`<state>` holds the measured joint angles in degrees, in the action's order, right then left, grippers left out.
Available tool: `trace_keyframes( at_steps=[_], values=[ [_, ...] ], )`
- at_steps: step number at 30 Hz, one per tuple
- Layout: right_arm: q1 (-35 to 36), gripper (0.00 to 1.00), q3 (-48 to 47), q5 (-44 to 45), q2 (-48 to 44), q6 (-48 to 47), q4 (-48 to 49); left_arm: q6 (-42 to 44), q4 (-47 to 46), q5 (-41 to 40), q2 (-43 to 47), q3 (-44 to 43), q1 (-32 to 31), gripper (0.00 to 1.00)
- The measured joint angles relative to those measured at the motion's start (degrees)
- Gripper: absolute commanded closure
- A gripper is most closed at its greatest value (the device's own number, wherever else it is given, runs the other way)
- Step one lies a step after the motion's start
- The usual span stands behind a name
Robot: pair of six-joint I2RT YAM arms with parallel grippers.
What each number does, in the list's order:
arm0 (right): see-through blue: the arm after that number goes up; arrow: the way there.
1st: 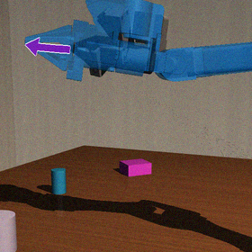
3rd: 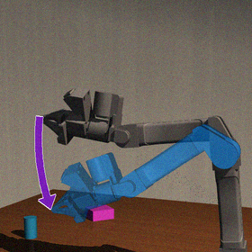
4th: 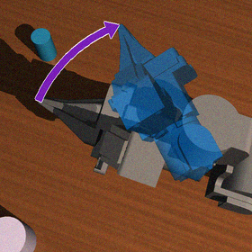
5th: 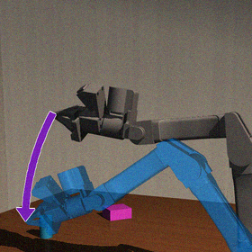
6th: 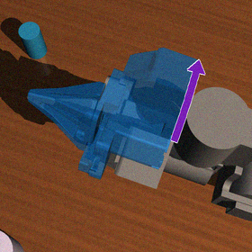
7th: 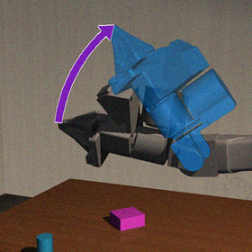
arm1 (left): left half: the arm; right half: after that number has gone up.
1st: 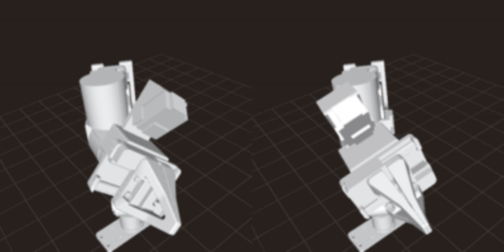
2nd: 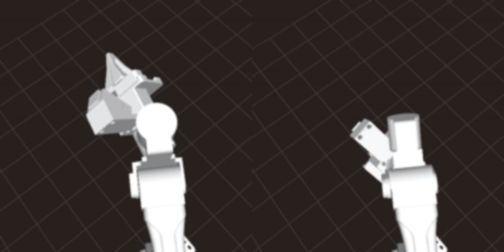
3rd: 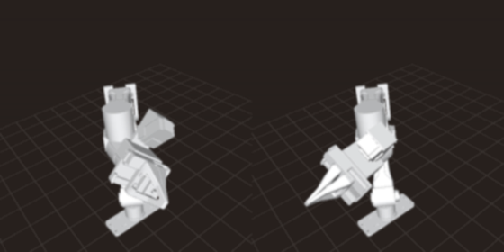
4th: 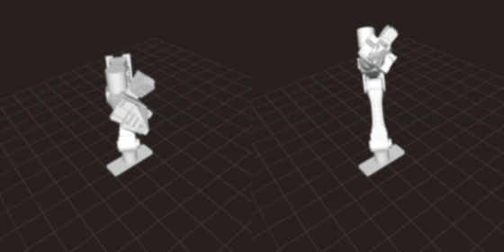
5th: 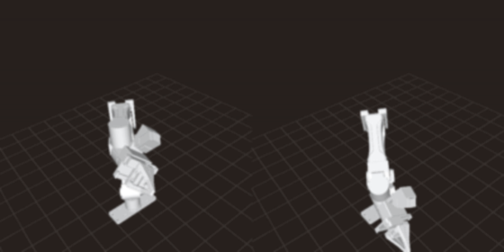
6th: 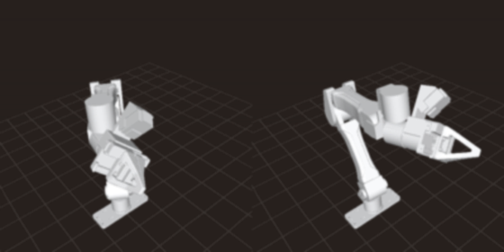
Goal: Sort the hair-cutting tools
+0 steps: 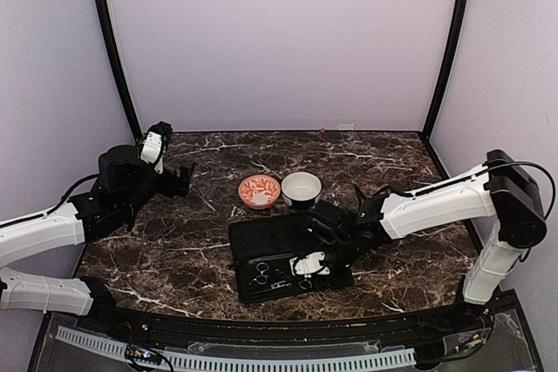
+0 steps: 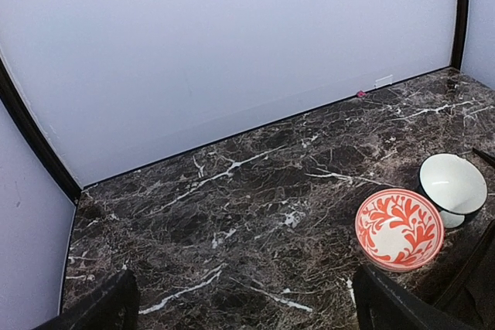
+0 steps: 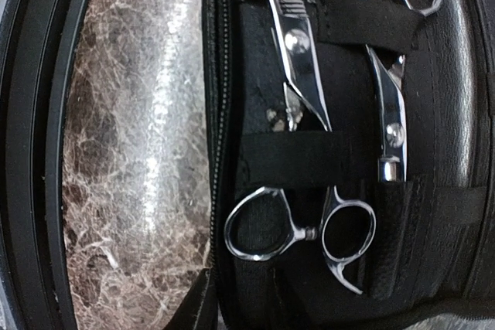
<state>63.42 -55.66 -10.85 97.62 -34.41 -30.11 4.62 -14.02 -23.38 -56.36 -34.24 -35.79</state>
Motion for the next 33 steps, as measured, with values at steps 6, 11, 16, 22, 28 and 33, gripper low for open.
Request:
trace_keyframes(
  at_steps=[6, 11, 16, 22, 28, 33],
  values=[
    [1.1, 0.99, 0.0, 0.0, 0.2, -0.7, 0.3, 3.3, -0.2, -0.2, 0.0, 0.5, 0.0, 0.01],
    [3.0, 1.00, 0.0, 0.2, 0.0, -0.9, -0.1, 4.1, 0.3, -0.2, -1.6, 0.3, 0.0, 0.01],
    [6.7, 0.96, 1.1, -1.0, -1.0, -0.7, -0.6, 4.1, 1.5, -0.2, -3.0, 0.2, 0.0, 0.01],
    [6.8, 0.76, 1.3, -1.0, -1.5, 0.8, -1.7, 2.9, 0.1, -4.2, -3.8, 0.3, 0.0, 0.01],
    [-0.3, 0.68, 1.2, -1.2, -7.7, -0.1, -8.3, 1.5, 2.8, -7.8, -9.8, -2.6, 1.5, 0.01],
    [-12.0, 0.70, -0.4, -1.6, -13.0, 1.4, -10.5, 4.0, 5.0, -6.1, -10.1, -4.2, 1.6, 0.01]
  ],
)
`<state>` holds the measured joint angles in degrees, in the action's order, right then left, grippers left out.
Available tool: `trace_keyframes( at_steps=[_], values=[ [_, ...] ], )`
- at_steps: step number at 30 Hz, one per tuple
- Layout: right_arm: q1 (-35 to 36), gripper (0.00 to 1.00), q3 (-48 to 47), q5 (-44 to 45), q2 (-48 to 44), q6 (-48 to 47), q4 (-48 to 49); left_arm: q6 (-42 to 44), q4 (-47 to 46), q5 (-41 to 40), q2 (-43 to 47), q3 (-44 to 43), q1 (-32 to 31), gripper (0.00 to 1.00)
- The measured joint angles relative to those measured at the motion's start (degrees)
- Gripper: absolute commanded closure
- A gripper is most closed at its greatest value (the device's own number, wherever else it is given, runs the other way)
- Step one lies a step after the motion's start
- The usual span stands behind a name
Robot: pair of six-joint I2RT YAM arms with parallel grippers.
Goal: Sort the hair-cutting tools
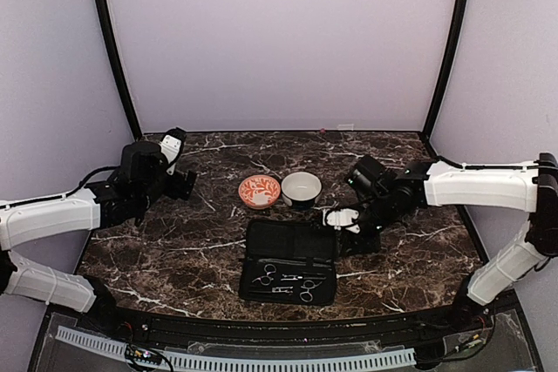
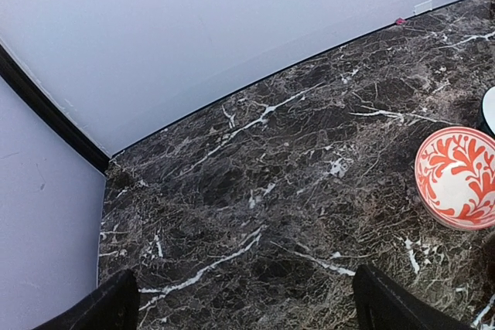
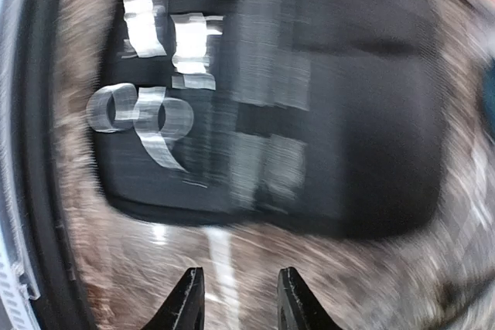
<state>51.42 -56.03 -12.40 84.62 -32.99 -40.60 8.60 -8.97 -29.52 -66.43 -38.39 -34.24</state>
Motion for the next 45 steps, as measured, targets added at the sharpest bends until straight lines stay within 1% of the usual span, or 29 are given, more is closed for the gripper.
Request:
trace_keyframes(
  at_steps=[5, 7, 11, 14, 24, 32, 45],
  values=[
    [-13.5, 0.73, -2.3, 0.4, 0.6, 4.4, 0.2, 2.0, 2.0, 1.6, 0.0, -1.4, 0.0, 0.02],
    [-17.6, 0.73, -3.9, 0.5, 1.9, 6.2, 0.2, 2.4, 2.7, 2.3, 0.0, -1.5, 0.0, 0.02],
    [-24.1, 0.71, -7.1, 2.2, 5.9, 10.0, 0.7, 3.0, 3.6, 3.8, 0.0, -1.7, 0.0, 0.04],
    [-26.8, 0.70, -8.1, 4.2, 9.1, 12.3, 0.7, 3.2, 4.4, 4.9, 0.0, -1.9, 0.0, 0.04],
    [-30.6, 0.71, -14.1, 7.8, 17.9, 15.3, -0.1, 3.3, 6.2, 7.7, -1.0, -2.8, 0.0, 0.05],
    [-31.2, 0.74, -17.2, 8.5, 22.1, 15.1, 0.0, 3.3, 6.6, 8.6, -1.0, -2.8, 0.0, 0.06],
    [-31.6, 0.80, -20.1, 9.5, 26.2, 13.7, -0.2, 3.9, 7.5, 10.5, -1.0, -2.8, 0.0, 0.07]
  ],
)
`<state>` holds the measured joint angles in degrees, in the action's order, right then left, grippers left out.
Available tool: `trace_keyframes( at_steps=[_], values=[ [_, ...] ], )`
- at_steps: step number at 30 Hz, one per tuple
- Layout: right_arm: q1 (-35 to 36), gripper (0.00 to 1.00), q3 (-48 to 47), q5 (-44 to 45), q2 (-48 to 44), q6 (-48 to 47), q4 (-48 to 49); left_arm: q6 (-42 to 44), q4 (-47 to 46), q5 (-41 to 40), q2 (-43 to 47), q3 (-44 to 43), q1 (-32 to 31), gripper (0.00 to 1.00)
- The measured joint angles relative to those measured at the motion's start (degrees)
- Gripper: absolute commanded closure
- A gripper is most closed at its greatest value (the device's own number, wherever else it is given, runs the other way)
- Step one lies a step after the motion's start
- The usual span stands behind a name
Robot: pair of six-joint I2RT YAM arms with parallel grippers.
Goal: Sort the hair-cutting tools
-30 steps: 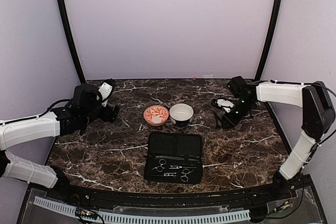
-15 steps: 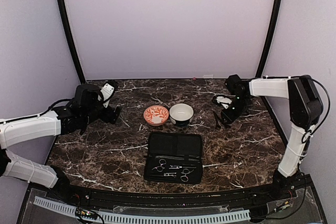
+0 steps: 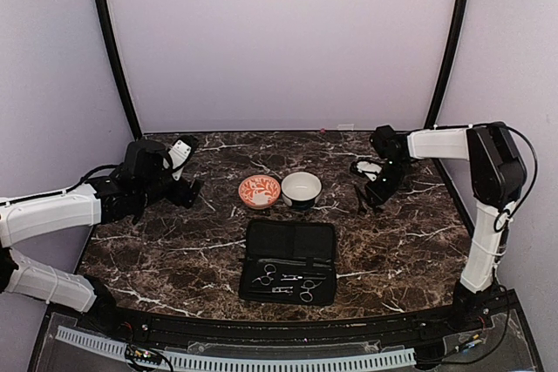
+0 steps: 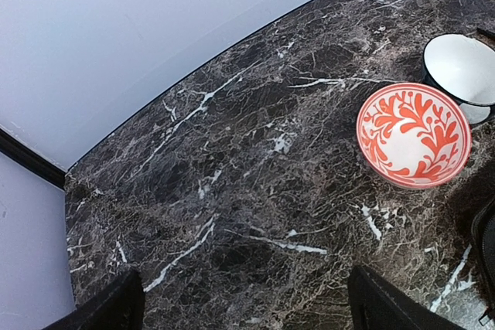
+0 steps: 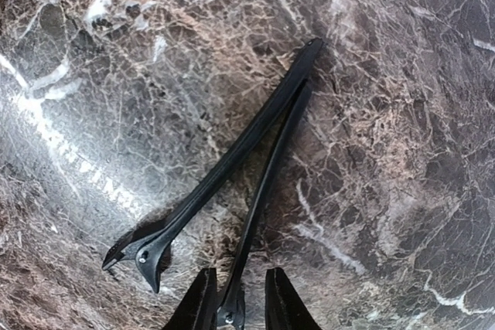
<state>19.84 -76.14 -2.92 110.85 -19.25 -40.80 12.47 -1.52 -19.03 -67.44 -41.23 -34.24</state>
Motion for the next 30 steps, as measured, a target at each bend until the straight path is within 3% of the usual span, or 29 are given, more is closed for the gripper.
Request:
trace_keyframes(
  at_steps=[15, 30],
  values=[
    [-0.1, 0.81, -1.3, 0.0, 2.2, -0.4, -1.7, 0.0, 0.0, 1.4, 0.0, 0.0, 0.0, 0.07],
    [-0.2, 0.95, -0.3, 1.4, 0.5, -0.5, -3.7, 0.1, 0.3, 3.2, 0.0, 0.0, 0.0, 0.07]
  ],
)
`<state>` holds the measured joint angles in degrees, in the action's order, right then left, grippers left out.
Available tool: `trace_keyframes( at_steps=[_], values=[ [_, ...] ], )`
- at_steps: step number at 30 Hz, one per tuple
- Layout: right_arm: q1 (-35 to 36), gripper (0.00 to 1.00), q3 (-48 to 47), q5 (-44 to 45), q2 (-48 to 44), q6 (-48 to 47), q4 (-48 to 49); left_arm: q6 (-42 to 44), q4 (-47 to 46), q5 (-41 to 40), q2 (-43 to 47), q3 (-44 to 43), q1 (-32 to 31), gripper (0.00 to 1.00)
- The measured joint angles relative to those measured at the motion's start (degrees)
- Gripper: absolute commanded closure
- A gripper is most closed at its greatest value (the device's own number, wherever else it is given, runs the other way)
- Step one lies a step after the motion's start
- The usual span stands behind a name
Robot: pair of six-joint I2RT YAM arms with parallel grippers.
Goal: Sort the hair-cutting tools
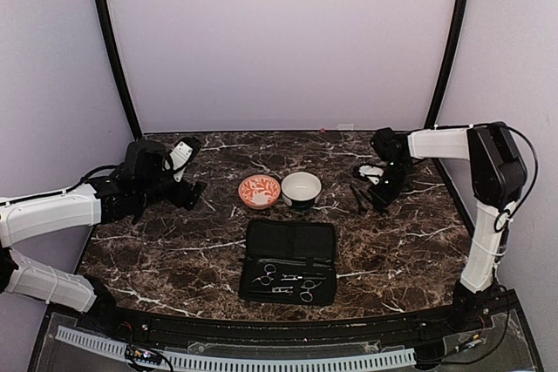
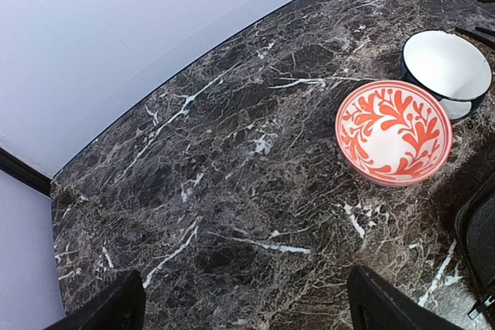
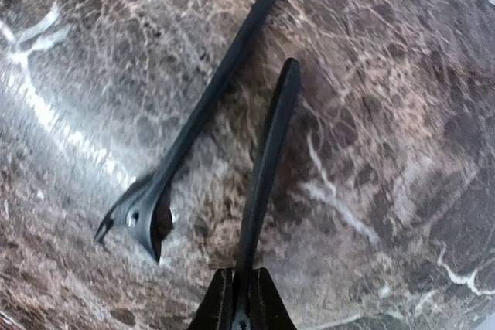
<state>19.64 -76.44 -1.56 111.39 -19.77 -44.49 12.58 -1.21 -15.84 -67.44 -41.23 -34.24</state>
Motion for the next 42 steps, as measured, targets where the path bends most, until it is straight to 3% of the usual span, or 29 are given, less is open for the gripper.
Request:
trace_keyframes(
  at_steps=[12, 22, 33, 42],
  values=[
    [0.2, 0.98, 6.7, -1.3, -12.7, -5.1, -3.2, 0.3, 1.3, 2.2, 0.0, 0.0, 0.0, 0.08],
    [15.7, 0.97, 12.0, -2.9, -21.9, -16.7, -7.2, 0.4, 1.4, 3.1, 0.0, 0.0, -0.2, 0.08],
    [26.8, 0.97, 13.2, 1.9, -20.9, -21.7, -8.6, 0.8, 1.4, 3.3, -0.1, 0.0, -0.4, 0.07],
    [30.2, 0.97, 13.2, 5.9, -16.5, -21.5, -7.5, 0.8, 1.7, 4.5, -1.4, -0.2, -0.4, 0.08]
  ],
)
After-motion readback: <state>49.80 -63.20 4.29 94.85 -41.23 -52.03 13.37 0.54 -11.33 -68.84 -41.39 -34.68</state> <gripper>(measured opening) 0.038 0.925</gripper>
